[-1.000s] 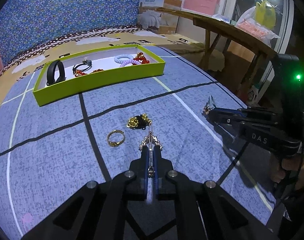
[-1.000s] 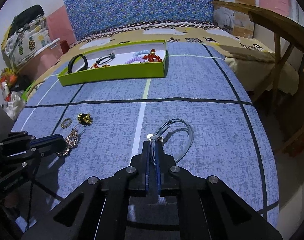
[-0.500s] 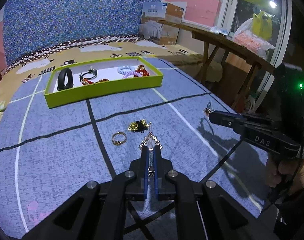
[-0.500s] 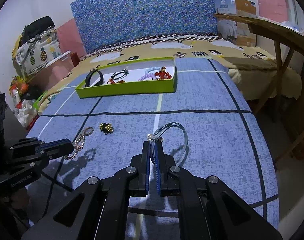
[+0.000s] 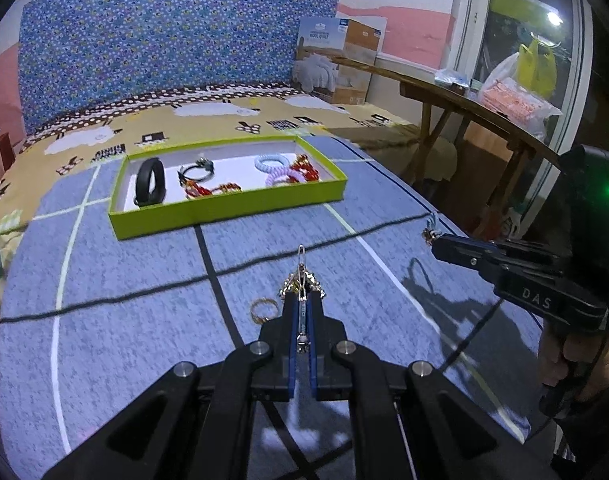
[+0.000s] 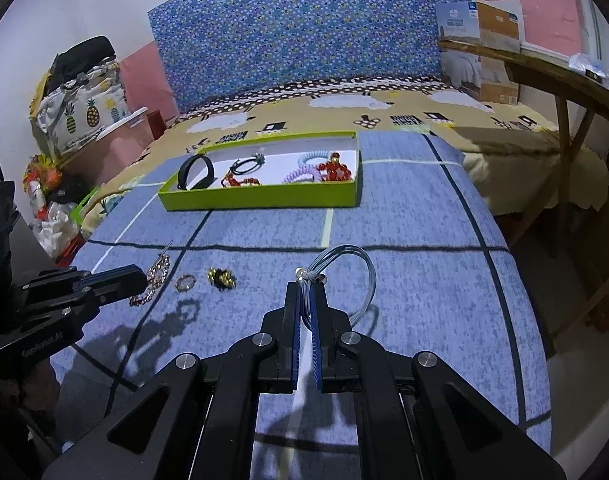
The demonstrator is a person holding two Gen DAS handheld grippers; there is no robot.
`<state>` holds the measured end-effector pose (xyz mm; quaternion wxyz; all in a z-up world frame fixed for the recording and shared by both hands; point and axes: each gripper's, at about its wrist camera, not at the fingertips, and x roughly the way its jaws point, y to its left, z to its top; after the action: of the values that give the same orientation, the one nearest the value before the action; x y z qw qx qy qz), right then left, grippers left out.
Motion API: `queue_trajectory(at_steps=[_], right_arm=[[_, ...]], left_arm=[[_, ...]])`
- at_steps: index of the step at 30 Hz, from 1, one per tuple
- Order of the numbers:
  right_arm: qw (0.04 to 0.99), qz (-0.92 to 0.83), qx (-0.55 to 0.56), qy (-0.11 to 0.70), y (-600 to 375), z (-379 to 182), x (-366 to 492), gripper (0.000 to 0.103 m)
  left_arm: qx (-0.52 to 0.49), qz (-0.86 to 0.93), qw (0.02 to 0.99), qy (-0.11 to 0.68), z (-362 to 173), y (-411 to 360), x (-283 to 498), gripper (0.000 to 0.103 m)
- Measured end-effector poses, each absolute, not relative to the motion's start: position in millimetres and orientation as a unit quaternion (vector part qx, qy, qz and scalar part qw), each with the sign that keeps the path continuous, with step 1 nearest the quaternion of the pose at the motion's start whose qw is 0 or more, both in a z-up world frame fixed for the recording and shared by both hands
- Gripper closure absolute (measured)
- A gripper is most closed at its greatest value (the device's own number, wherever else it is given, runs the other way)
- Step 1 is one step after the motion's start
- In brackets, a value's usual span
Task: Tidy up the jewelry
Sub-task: 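Carry the grey bracelet and gold chain over the green box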
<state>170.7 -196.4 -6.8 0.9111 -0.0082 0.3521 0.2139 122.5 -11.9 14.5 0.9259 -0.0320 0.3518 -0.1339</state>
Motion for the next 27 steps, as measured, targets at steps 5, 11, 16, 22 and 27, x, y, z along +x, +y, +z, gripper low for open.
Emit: queue_trajectory(at_steps=[5,11,16,22,27], right_arm=[[0.912,0.222,-0.016,0.346,-187.9,-0.4,180.6,0.099],[0.910,0.235,-0.023,0.341,-176.6,5.8,197.6,0.098],[0.908,0.241,-0.026,0.342,-167.4,8.8,214.9,0.098],[0.908,0.247,-0.035,0.338,-154.9,14.5,233.8,0.098],[0.907,0.254,-0.044,0.333,-139.1,19.3,252.8,0.098]], left_arm=[[-0.031,-0.122,0.931,0.343,22.2,-3.2,134.4,0.099],[-0.033,-0.102,0.936,0.335,30.1,15.2,153.6,0.099],[-0.033,-0.080,0.941,0.327,36.9,34.6,171.2,0.099],[-0.028,-0.058,0.945,0.320,44.3,57.9,194.0,0.099],[-0.025,-0.047,0.946,0.321,47.0,74.1,218.3,0.099]])
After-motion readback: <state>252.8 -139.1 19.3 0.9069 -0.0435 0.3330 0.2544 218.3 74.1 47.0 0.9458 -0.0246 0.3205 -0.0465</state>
